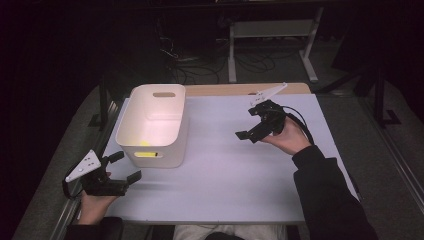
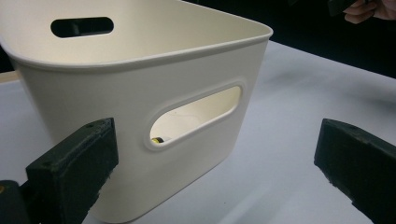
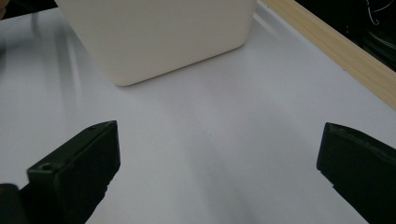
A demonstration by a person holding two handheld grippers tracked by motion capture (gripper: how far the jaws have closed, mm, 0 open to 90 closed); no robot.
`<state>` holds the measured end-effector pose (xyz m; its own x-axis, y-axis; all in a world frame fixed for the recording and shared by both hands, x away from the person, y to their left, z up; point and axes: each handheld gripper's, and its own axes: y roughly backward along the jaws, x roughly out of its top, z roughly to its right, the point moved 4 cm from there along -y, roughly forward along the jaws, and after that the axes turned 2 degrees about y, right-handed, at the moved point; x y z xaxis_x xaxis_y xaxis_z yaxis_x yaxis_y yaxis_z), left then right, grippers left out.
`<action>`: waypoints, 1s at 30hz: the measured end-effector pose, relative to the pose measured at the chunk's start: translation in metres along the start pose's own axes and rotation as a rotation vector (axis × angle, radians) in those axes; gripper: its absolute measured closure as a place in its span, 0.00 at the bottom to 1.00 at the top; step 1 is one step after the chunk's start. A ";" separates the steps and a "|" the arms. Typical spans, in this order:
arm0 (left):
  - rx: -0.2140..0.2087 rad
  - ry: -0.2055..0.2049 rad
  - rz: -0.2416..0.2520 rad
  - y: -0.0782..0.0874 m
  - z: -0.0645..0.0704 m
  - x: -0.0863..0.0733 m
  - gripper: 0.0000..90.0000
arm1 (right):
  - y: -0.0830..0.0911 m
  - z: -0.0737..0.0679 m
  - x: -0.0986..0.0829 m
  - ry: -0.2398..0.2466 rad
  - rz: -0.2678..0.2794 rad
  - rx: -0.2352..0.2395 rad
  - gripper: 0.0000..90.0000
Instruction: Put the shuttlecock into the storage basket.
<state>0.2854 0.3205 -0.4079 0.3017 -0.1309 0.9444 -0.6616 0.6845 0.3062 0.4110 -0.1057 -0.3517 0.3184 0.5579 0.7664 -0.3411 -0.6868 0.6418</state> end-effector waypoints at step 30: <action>0.005 0.002 -0.004 0.000 0.000 0.000 0.00 | 0.003 0.000 -0.045 -0.055 0.016 0.005 0.00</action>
<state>0.2850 0.3208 -0.4082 0.3055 -0.1325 0.9429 -0.6635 0.6807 0.3107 0.3958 -0.1328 -0.3842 0.3613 0.5205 0.7737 -0.3423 -0.6978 0.6292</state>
